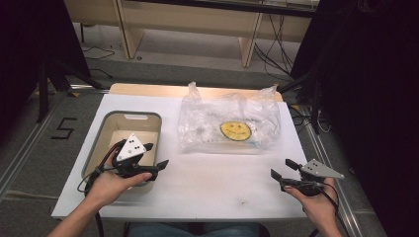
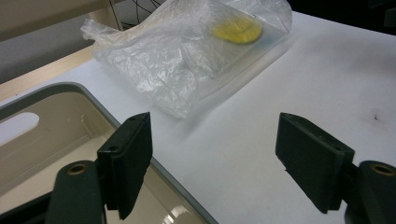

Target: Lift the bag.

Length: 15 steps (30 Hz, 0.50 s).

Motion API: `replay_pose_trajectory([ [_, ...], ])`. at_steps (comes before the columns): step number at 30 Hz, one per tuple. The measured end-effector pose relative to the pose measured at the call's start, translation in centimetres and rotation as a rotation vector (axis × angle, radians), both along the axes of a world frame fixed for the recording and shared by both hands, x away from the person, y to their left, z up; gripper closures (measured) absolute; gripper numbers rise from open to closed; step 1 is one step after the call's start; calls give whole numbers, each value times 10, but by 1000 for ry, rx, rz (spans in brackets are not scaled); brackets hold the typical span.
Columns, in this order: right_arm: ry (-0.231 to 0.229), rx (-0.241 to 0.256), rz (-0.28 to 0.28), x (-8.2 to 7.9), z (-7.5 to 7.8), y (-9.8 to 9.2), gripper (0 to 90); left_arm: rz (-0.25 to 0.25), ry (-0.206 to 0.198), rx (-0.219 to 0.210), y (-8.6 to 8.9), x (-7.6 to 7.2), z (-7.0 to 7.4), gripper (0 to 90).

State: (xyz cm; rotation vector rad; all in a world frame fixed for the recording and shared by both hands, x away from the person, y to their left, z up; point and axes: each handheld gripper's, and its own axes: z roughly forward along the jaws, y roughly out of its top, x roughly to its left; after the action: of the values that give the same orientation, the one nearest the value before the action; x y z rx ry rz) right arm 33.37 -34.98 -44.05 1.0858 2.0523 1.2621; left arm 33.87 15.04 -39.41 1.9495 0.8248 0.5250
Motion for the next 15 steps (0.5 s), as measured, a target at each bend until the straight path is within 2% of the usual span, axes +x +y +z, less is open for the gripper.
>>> replay_pose_trajectory([
  [9, 22, 0, 17, -8, -10, 1, 305, 5, 9, -7, 5, -7, -8, 261],
  [15, 13, 10, 10, -12, -9, 0, 306, 0, 12, -7, 5, -8, -12, 257],
])
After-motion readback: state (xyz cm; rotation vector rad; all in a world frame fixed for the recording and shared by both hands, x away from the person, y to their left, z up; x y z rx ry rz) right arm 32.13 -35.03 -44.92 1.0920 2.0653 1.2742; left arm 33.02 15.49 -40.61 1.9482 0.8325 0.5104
